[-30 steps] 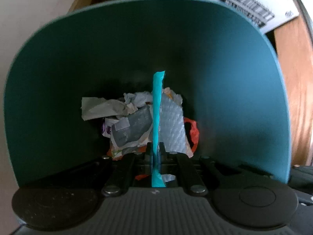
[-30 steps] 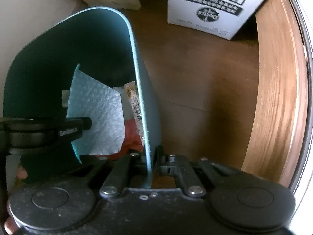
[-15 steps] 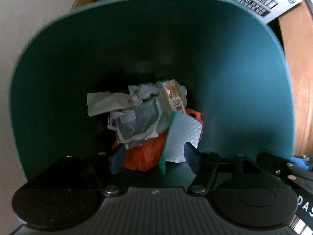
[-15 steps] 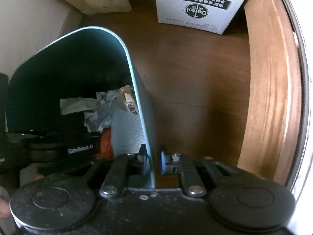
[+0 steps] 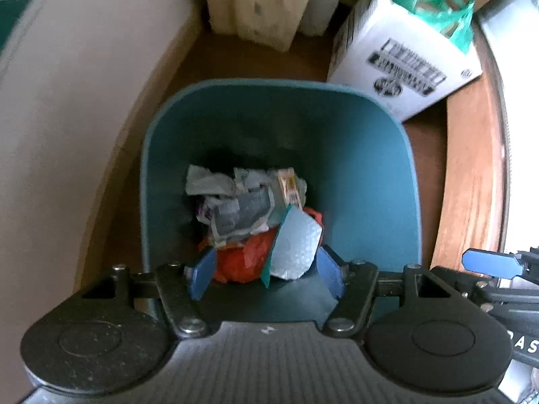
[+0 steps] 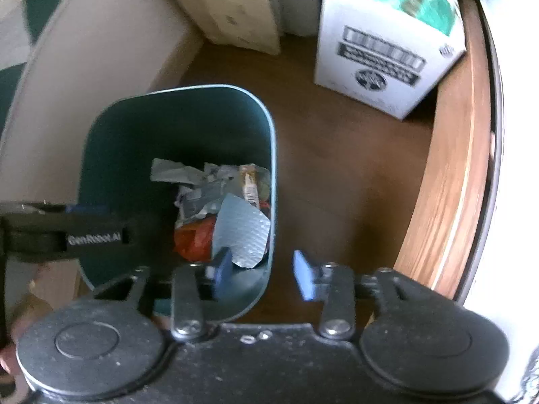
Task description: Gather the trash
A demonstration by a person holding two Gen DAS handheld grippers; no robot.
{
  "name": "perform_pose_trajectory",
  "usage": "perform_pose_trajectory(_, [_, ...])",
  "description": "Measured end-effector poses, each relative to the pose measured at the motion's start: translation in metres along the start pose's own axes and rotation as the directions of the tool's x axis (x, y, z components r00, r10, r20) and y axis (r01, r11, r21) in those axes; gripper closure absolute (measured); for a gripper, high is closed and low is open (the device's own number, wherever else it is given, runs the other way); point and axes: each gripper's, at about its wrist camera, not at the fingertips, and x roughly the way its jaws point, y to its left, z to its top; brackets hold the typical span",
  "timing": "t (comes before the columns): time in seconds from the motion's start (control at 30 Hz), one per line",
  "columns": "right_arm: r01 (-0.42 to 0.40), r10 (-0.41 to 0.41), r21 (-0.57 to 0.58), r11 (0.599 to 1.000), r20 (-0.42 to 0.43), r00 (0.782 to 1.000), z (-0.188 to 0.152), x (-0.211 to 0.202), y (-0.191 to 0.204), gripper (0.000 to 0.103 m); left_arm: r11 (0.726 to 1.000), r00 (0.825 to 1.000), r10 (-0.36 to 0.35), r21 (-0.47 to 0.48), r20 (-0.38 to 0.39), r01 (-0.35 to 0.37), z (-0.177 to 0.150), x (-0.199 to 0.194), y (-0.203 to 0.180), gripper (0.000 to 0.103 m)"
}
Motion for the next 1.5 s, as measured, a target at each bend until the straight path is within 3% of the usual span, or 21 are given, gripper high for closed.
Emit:
perform_pose_trajectory(0.17, [-0.044,0.053,-0.122,0.992,0.073,0.996,-0.010,-0.025,0.004,0.049,0.999,0.991,-0.012,-0.032,0.133,0.016,-0.011,-0.038,-0.001,0.038])
perform_pose_trajectory(0.33, [-0.095,0.141,-0.241,0.966,0.184,0.973,-0.016,-0.044,0.004,0.032,0.997,0.965,0.015,-0.082,0.263,0.007,-0.032,-0.071,-0.007,0.038])
perform_pose_trajectory(0.47, [-0.163,0.246,-0.316,0.935,0.243,0.938,-0.024,-0.064,-0.002,0.023,0.990,0.944,0.063,-0.141,0.324,-0.018,-0.057,-0.096,-0.013,0.038])
perform_pose_trajectory(0.53, [-0.183,0.288,-0.350,0.919,0.276,0.917,-0.032,-0.076,-0.006,0.016,0.987,0.928,0.098,-0.155,0.359,-0.044,-0.070,-0.110,-0.020,0.031])
perform_pose_trajectory(0.73, [-0.225,0.389,-0.401,0.888,0.394,0.833,-0.069,-0.118,-0.029,0.000,0.978,0.871,0.139,-0.204,0.472,-0.046,-0.111,-0.161,-0.049,0.022])
perform_pose_trajectory(0.9, [-0.248,0.421,-0.393,0.886,0.456,0.784,-0.090,-0.153,-0.045,0.000,0.975,0.832,0.167,-0.212,0.529,-0.061,-0.140,-0.205,-0.073,0.020])
perform_pose_trajectory(1.0, [-0.255,0.438,-0.406,0.878,0.463,0.771,-0.100,-0.169,-0.049,0.000,0.973,0.804,0.180,-0.222,0.566,-0.062,-0.156,-0.228,-0.082,0.020])
perform_pose_trajectory(1.13, [-0.271,0.459,-0.415,0.869,0.468,0.755,-0.105,-0.185,-0.047,0.000,0.966,0.776,0.204,-0.251,0.597,-0.061,-0.171,-0.248,-0.087,0.004])
perform_pose_trajectory(1.3, [-0.269,0.484,-0.449,0.852,0.478,0.733,-0.115,-0.203,-0.040,0.000,0.961,0.761,0.222,-0.269,0.610,-0.064,-0.186,-0.264,-0.091,0.003])
perform_pose_trajectory(1.5, [-0.266,0.488,-0.456,0.849,0.487,0.724,-0.127,-0.219,-0.039,0.000,0.954,0.761,0.248,-0.285,0.600,-0.087,-0.198,-0.274,-0.095,0.003])
